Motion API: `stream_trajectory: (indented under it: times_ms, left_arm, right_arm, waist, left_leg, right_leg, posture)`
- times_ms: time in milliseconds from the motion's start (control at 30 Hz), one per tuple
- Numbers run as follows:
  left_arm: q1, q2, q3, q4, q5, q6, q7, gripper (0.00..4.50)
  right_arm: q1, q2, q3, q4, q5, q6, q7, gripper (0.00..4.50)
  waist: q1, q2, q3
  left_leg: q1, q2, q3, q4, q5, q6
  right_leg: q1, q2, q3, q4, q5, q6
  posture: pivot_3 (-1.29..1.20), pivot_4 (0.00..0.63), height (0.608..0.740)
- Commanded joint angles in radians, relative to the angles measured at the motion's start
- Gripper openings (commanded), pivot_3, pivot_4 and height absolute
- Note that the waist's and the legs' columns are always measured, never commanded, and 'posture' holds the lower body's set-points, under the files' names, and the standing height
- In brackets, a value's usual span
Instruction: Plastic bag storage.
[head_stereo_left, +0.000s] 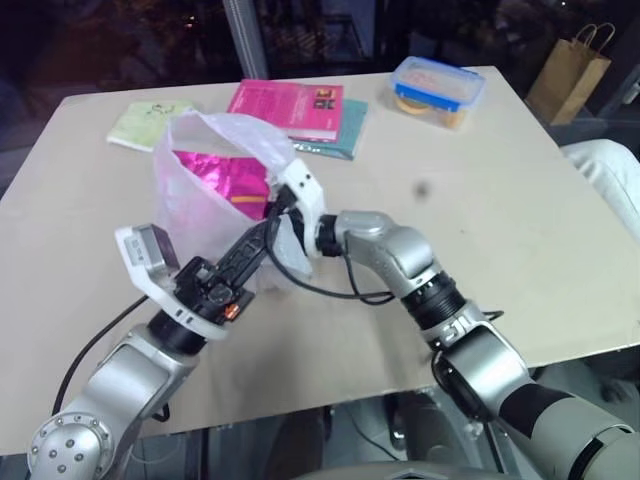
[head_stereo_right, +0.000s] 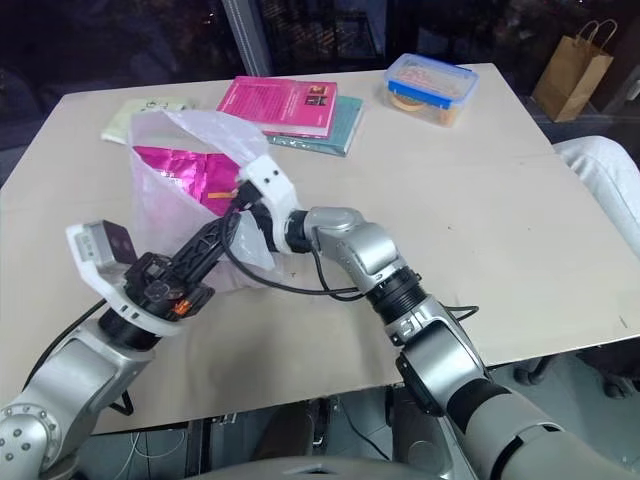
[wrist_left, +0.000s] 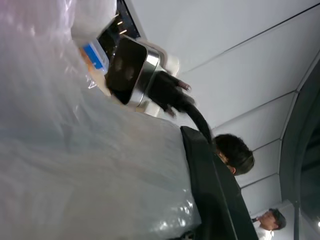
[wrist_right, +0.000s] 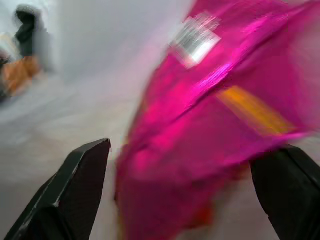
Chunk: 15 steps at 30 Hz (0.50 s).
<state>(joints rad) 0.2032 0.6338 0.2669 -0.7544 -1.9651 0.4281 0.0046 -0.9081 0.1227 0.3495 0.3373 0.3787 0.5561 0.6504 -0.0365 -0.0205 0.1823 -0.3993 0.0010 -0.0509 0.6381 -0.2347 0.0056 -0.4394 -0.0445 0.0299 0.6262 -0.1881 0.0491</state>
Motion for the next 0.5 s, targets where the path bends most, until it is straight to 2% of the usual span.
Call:
stream_trajectory:
  times_ms: [33,133,233,367,500]
  left_arm:
    - [-0.019,-0.021,0.052,-0.001,-0.007,0.023,-0.001,0.00]
    - [-0.036,-0.038,0.070,0.019,-0.007,0.049,0.002,0.00]
    - [-0.052,-0.049,0.080,0.037,-0.007,0.080,0.001,0.00]
    - [-0.068,-0.056,0.090,0.059,-0.007,0.123,-0.008,0.00]
    - [-0.077,-0.054,0.098,0.076,-0.007,0.163,-0.022,0.00]
  right_arm:
    - [0.083,-0.099,-0.034,-0.222,0.019,0.022,0.057,4.48]
    - [0.177,-0.253,-0.064,-0.431,0.047,0.108,0.089,4.48]
    - [0.220,-0.324,-0.095,-0.532,0.049,0.179,0.038,4.48]
    - [0.222,-0.282,-0.184,-0.556,0.082,0.273,-0.082,4.48]
    - [0.163,-0.225,-0.231,-0.527,0.084,0.273,-0.154,4.48]
  waist:
    - [0.011,-0.001,-0.001]
    - [0.027,-0.001,-0.001]
    - [0.018,-0.001,-0.001]
    - [0.016,-0.001,-0.001]
    - [0.017,-0.001,-0.001]
  left_leg:
    - [0.000,0.000,0.000,0.000,0.000,0.000]
    - [0.000,-0.005,-0.001,0.002,0.000,0.000]
    - [0.000,-0.007,-0.001,0.004,0.000,0.000]
    - [0.003,-0.002,-0.002,0.003,0.000,0.000]
    - [0.002,0.000,-0.002,0.004,0.000,0.000]
  right_leg:
    - [0.001,-0.001,0.000,-0.001,0.000,0.000]
    - [0.003,-0.005,-0.001,-0.001,0.000,0.000]
    - [0.004,-0.007,-0.002,-0.002,-0.001,-0.001]
    - [0.004,-0.002,-0.002,0.000,-0.001,-0.002]
    - [0.005,0.000,-0.002,0.000,-0.002,-0.003]
  posture:
    - [0.00,0.150,0.740]
    - [0.00,0.150,0.740]
    - [0.00,0.150,0.740]
    - [0.00,0.150,0.740]
    - [0.00,0.150,0.740]
